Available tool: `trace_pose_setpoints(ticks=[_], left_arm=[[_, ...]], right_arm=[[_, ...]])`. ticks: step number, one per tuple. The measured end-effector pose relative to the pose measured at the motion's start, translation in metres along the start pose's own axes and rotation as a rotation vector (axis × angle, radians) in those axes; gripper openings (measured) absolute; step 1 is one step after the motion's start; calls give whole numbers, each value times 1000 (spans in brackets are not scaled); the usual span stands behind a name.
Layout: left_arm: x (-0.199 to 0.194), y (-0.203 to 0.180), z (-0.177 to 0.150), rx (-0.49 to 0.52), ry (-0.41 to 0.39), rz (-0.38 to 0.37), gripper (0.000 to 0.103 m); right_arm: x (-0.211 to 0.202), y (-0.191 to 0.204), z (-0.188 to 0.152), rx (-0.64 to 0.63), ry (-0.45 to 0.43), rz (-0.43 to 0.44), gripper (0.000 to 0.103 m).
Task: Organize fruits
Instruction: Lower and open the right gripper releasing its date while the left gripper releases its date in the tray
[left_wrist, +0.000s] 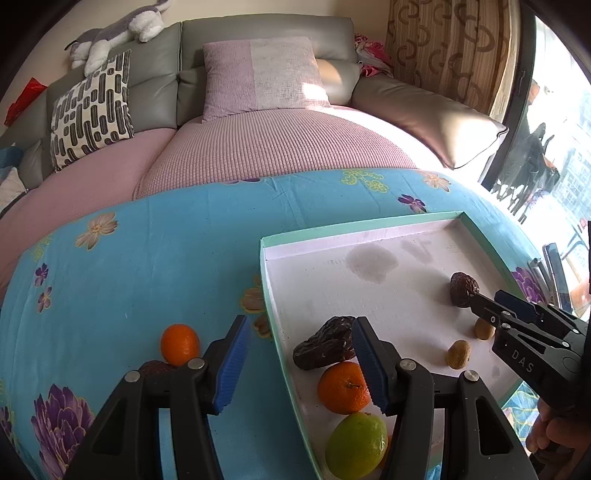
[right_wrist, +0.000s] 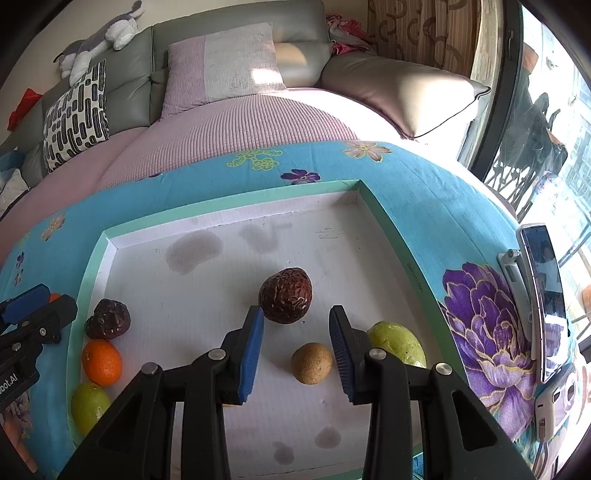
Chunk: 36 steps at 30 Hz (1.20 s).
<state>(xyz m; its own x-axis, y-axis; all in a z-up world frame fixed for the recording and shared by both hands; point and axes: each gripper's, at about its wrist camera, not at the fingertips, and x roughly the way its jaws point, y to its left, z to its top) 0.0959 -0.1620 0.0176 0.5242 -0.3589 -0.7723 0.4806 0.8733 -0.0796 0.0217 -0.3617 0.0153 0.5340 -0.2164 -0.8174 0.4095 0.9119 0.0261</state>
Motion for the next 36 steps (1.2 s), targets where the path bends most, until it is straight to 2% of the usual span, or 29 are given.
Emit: trace_pose_setpoints(ticks=[2,3,4,7,8,10,12,21,23,24,36], left_arm=[[2,3,-2,-12,7,15,63],[4,5,-3,-21,12,26,71],[5,6,-3,-28,15,37,75],[9,11,-6,-39,25,62,78],[11,13,-6,-46,28,72,80],[13,16,-8,-60,32,91,93],[15,19,-10,-68,31,109,102],[19,29,-14,-90,33,143,103],[20,31,-14,-94,31,149,103],[20,31,-14,-95,32,152,103],[15,38,-14,-97,26,150,103]], right_arm=[[2,1,-1,-9,8,-1,40],[3,1,-1,-7,9,-3,44],[3,0,-1,-4,9,-2,54],[3,-1,-1,-3,4,12,58],[3,0,-1,-6,4,15,62],[4,1,-2,-11,3,18,75],[5,2,-1,-19,2,26,79],[8,6,-2,-36,11,30,83],[8,5,-2,-35,1,38,95],[7,6,-2,-35,-6,37,96],[-2,9,1,-32,-62,46,96]])
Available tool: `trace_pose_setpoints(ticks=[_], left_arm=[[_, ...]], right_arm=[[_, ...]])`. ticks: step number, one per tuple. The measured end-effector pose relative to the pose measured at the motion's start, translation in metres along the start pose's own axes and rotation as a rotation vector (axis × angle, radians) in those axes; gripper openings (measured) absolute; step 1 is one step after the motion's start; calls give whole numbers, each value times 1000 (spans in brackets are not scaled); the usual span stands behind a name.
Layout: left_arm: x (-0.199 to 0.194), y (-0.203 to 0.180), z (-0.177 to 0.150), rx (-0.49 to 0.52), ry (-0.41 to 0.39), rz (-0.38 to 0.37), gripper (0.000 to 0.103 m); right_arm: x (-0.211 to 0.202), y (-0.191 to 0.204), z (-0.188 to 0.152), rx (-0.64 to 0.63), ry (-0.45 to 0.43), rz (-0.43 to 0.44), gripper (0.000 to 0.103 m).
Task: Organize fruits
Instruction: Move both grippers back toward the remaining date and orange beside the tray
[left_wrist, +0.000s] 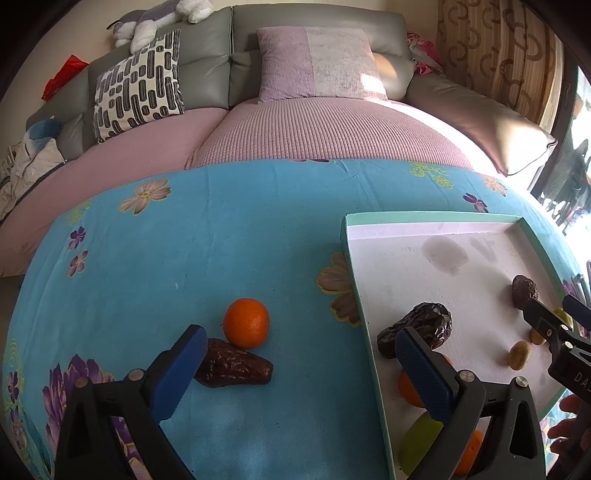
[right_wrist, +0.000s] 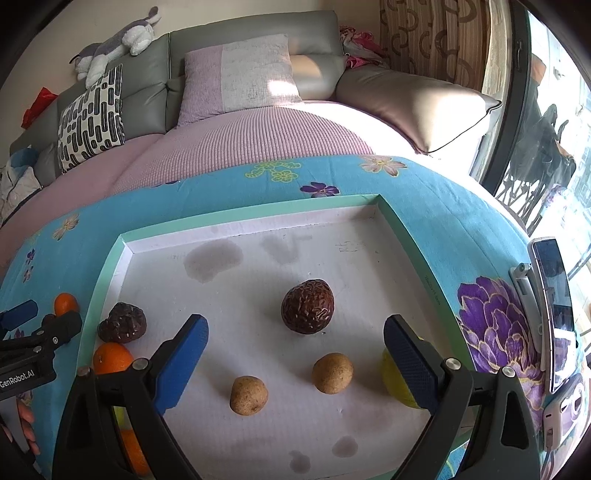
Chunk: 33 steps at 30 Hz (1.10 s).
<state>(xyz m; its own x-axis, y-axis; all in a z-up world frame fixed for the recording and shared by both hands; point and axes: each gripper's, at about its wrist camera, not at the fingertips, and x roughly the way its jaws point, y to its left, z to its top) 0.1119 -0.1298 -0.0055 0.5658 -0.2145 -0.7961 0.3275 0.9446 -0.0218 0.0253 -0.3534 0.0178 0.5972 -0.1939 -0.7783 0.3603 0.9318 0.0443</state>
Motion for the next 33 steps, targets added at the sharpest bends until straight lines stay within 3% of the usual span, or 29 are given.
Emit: trace_pose_setpoints(ticks=[5,15,24,33], left_arm=[[-9,12,2,-10,-23,5,103],[-31,72,2,-114,-72,98,103],[-39,119,-6,-237,-83,124,103],[-48,154,-16,-298,-92,178,103]], right_arm=[[-4,9,3,-27,-17,17,96],[-10,40,8,-28,-55,100,96],[-9,89,6,-69,-65,182,96],[-9,142,-2,-126,-76,285,96]])
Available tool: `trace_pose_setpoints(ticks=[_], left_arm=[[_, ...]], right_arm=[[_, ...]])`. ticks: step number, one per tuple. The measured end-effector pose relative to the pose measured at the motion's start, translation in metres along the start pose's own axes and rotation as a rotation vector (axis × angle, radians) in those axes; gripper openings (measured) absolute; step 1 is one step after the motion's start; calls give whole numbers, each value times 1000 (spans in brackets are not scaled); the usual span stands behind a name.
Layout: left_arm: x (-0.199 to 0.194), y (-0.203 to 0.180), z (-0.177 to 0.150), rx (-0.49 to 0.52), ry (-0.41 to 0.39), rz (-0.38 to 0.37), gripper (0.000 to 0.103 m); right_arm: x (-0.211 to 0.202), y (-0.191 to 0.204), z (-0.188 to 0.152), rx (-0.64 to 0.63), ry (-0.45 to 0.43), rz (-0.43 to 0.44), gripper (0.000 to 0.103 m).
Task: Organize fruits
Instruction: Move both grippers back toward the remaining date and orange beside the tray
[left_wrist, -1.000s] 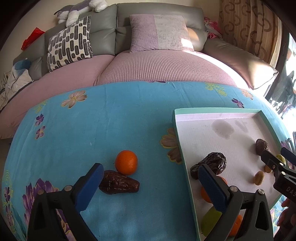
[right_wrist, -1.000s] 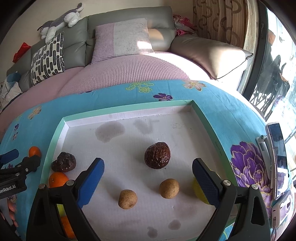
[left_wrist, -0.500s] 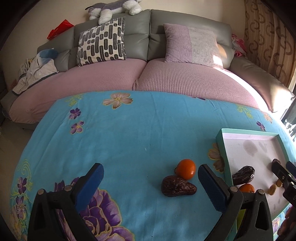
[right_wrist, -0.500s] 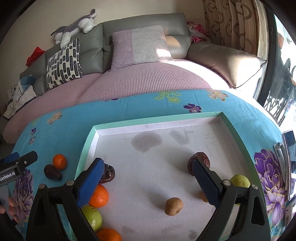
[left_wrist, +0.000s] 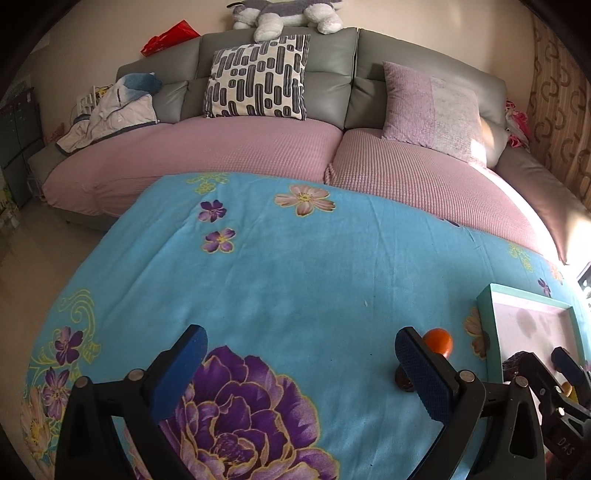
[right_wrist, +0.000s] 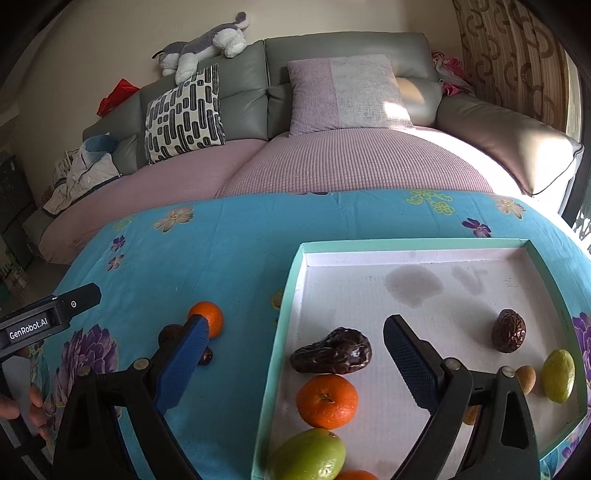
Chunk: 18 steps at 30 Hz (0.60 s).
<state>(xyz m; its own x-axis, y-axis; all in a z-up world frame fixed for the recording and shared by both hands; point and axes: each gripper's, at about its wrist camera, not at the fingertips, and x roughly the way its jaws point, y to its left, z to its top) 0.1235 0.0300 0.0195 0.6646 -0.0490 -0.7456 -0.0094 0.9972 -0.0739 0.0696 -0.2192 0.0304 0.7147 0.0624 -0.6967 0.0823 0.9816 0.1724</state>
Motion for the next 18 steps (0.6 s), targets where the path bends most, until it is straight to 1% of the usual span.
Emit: trace_pose_setpoints(ticks=[3,5,9,11,15,16,18], left_arm=[[0,10,1,-16,-5,11,103],[2,16,1,-30,0,3,103],[8,20,-2,-34,27,-26,103],[14,18,-4,-25,45,-36,103],[25,12,-10,-19,85,-59,103],[26,10,-11,-16,91,-69,102],[28,3,-13,-4,99,-88,102]], right_arm=[[4,15,-2,-27,0,8,95],[8,22,-2,-36,9,28,89],[16,36,-5,-51,29,48,84],[19,40,-5,-57,36,52,70],[19,39,-6,-62,39,30,67],[19,38,-5,-57,38,21,65],[17,33,-5,-42,37,9,65]])
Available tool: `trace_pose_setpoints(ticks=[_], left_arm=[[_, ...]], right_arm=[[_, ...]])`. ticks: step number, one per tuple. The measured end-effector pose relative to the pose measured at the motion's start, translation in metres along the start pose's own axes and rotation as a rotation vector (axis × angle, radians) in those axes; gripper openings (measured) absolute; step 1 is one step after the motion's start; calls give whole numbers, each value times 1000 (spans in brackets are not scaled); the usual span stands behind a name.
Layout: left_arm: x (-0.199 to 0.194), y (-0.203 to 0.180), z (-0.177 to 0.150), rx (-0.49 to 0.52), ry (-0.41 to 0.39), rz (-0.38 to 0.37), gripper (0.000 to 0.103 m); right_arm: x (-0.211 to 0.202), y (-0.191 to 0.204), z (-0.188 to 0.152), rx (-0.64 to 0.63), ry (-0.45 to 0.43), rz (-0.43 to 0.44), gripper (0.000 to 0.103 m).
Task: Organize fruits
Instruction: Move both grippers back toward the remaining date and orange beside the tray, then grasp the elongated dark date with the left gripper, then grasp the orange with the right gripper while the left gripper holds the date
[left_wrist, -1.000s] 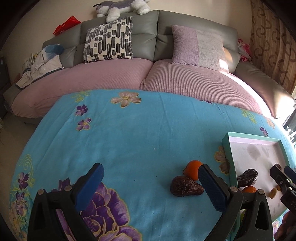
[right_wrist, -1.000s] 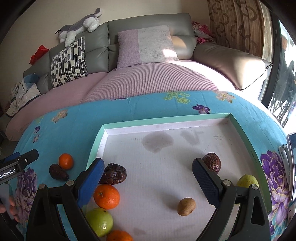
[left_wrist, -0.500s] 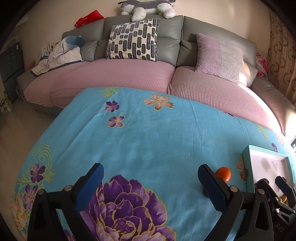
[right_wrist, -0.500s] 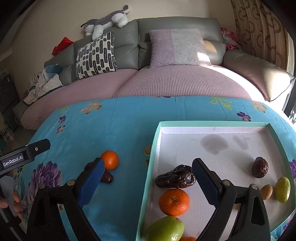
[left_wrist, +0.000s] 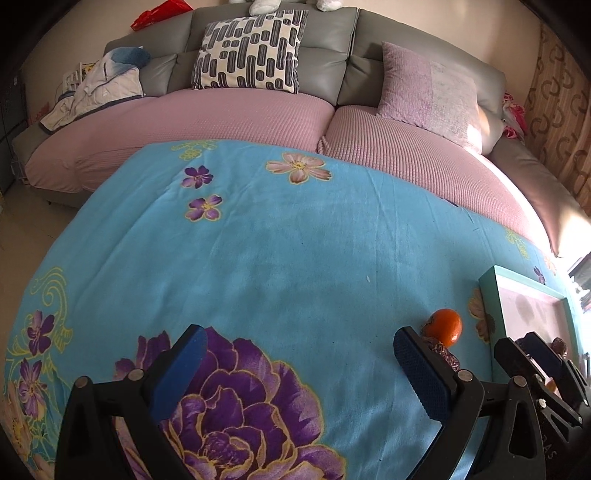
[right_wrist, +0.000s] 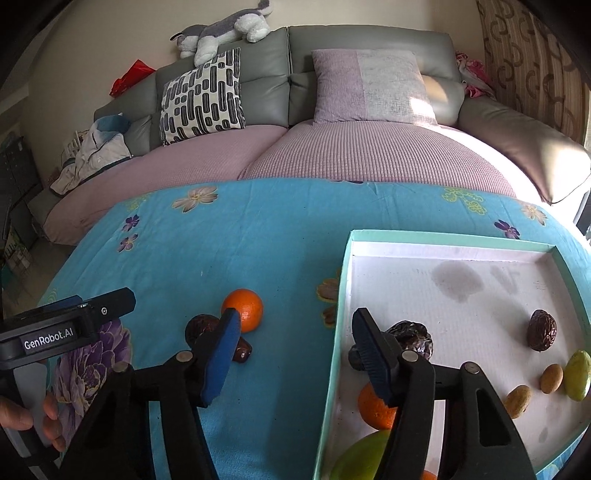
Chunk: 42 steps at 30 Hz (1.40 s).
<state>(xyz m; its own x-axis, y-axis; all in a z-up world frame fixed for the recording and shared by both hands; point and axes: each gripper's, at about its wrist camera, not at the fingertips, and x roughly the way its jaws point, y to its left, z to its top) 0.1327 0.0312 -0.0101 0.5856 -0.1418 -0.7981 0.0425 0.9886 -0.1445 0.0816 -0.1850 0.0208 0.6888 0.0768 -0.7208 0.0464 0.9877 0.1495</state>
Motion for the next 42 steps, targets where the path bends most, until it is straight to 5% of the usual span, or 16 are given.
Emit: trace_pose_setpoints(ticks=[15,21,25,33,42], left_arm=[[29,-83,-21,183,111,-186,96],[37,-98,-29,232,131,-160,84],[35,-97,-28,240,126,-161,60],[13,-80,-20,182,77,-172,60],[-20,-4,3,-50,-50,-54,60]], right_arm=[[-19,-40,3,52,-37,-99,65],[-22,-46,2,63,-40,-101,65],[-23,-46,2,65,-40,-99,65],[-19,-37,4,57,-46,-70,65],[-2,-1,2,-9,-13,1,64]])
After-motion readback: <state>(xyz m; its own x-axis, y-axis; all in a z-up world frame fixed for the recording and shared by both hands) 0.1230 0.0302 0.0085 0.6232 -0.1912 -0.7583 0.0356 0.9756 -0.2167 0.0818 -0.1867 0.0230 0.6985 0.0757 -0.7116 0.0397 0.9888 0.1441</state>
